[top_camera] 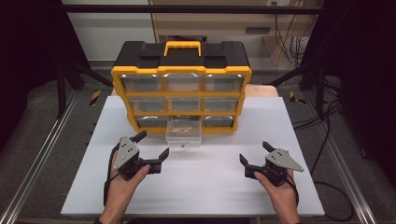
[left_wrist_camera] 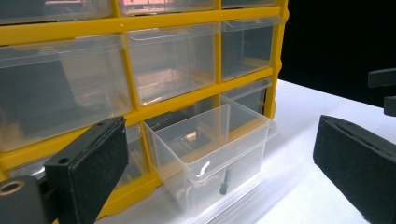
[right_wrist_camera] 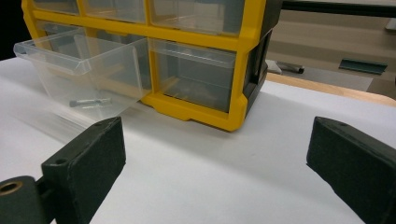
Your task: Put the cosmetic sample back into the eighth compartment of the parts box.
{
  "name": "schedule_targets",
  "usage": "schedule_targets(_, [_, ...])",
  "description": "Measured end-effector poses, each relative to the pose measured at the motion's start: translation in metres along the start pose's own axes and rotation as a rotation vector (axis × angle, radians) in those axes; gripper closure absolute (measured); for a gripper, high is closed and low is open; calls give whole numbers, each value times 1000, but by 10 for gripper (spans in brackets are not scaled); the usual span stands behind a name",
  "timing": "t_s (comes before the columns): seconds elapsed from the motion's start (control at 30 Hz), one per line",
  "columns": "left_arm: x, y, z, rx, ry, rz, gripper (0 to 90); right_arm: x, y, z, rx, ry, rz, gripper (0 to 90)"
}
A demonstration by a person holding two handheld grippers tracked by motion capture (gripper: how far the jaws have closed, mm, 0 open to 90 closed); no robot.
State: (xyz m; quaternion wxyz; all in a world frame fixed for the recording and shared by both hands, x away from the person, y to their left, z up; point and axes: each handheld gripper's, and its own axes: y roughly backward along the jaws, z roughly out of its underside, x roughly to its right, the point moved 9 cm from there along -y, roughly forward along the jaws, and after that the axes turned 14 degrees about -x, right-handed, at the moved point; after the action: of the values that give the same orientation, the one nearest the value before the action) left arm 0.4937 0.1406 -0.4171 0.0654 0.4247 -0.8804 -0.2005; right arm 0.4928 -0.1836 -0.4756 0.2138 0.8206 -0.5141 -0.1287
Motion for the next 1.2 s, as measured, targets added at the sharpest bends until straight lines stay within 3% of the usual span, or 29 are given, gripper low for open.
schedule_targets(0.47, [-11,13,8,5,-2,-12,28,-8,-2,-4,4,-3,-7,54])
schedule_targets(0.97, [-29,27,19,14,19,-25,27,-31,-10,-12,-2,19,-46,56])
schedule_targets(1.2, [-39,36,33,1,29,-38,27,-42,-16,-16,-22,47,-58,63])
